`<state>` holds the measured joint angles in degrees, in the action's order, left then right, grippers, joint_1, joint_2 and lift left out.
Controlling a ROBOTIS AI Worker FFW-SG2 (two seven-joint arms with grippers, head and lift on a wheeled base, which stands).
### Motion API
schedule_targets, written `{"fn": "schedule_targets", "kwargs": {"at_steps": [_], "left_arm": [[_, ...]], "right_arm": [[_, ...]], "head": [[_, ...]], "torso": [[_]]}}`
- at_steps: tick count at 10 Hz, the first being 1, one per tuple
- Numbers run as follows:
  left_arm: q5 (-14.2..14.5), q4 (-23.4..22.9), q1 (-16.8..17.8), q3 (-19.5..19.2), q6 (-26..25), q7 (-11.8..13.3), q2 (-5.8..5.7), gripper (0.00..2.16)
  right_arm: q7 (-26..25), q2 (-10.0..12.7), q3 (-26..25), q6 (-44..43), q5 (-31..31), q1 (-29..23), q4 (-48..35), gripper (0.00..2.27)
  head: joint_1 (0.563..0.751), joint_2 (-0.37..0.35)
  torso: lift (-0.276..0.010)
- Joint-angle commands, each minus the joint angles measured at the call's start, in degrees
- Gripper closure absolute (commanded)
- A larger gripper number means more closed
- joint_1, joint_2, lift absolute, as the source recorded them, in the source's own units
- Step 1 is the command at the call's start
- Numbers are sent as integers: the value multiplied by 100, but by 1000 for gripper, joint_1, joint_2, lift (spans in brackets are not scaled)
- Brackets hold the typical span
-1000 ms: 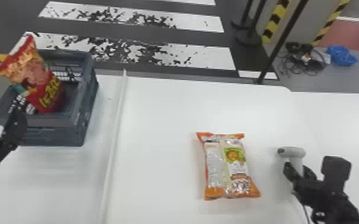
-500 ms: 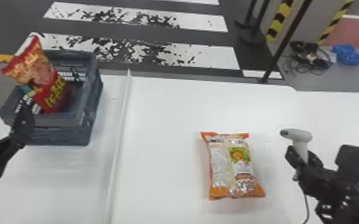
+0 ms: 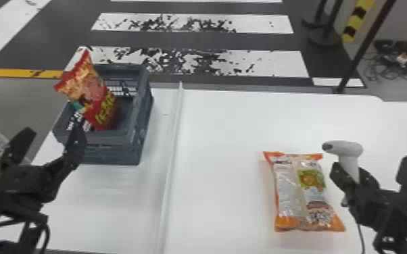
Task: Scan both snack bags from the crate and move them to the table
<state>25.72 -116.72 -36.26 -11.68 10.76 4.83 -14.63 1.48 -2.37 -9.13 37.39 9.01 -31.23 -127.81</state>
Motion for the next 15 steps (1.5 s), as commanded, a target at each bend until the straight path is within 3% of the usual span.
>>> {"fn": "schedule_targets", "kwargs": {"at_steps": [1, 11, 15], "left_arm": [[-6, -53, -30, -1, 0, 0, 4, 36], [-32, -70, -92, -18, 0, 0, 21, 36], [-32, -70, -83, -18, 0, 0, 12, 36]], "right_arm": [[-34, 17, 245, 19, -137, -59, -15, 2250], [-34, -53, 386, 1, -312, 29, 573, 2250], [-34, -62, 166, 72, -207, -15, 239, 2250]], "head": [[695, 78], [695, 113], [695, 109]], "torso": [[-87], [-87], [-87]]}}
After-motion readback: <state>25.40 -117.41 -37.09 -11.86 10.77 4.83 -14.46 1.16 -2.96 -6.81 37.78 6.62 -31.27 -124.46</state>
